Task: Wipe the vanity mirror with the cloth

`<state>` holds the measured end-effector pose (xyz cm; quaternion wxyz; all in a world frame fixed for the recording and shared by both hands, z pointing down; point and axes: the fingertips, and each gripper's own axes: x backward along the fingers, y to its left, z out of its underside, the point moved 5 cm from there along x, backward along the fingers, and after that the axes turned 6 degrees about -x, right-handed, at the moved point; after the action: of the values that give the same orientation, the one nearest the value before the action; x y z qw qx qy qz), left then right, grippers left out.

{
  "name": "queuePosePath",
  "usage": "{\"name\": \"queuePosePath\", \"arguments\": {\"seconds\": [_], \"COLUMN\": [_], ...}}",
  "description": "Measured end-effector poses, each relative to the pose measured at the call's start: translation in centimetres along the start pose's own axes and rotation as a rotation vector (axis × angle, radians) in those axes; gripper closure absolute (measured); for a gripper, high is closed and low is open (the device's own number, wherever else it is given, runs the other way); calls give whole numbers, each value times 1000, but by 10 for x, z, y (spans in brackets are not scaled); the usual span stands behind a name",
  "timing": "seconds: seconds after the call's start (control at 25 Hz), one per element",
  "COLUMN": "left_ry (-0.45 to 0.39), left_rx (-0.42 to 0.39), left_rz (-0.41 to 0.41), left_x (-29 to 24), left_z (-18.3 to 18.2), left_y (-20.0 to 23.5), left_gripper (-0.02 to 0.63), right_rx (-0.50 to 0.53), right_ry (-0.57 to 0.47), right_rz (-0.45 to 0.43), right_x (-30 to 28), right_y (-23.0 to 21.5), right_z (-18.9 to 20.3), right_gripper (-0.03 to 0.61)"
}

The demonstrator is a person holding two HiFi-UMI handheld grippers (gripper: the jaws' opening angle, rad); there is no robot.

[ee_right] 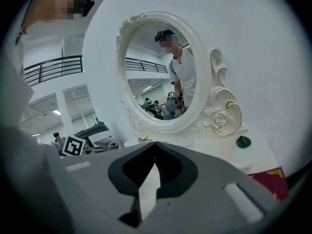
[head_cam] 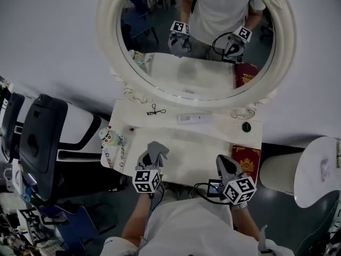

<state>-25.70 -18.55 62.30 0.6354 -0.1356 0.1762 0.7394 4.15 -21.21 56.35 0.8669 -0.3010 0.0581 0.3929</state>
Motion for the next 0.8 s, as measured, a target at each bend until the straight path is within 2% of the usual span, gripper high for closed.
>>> {"name": "queuePosePath", "arguments": {"seconds": [0.16, 0.32, 0.52, 0.8], "left_ry": [88, 184, 303, 398], "left_rx": [9, 13, -61, -115], "left_rz": [103, 170, 251, 322], "left_x": [-18, -30, -43, -47], "left_z": [27, 51, 75, 102], "left_y": [-10, -1, 7, 19], "left_gripper": [586, 586, 584, 580], "right_rx": [-14, -65, -116, -130], "right_ry": [-57, -125, -149, -194], "right_rz": [78, 142, 218, 335], "right_x": [-5, -5, 1, 19], "right_y": [12, 43, 74, 97], "right_z": [-1, 12, 48, 69], "right_gripper": [571, 571, 571, 571]}}
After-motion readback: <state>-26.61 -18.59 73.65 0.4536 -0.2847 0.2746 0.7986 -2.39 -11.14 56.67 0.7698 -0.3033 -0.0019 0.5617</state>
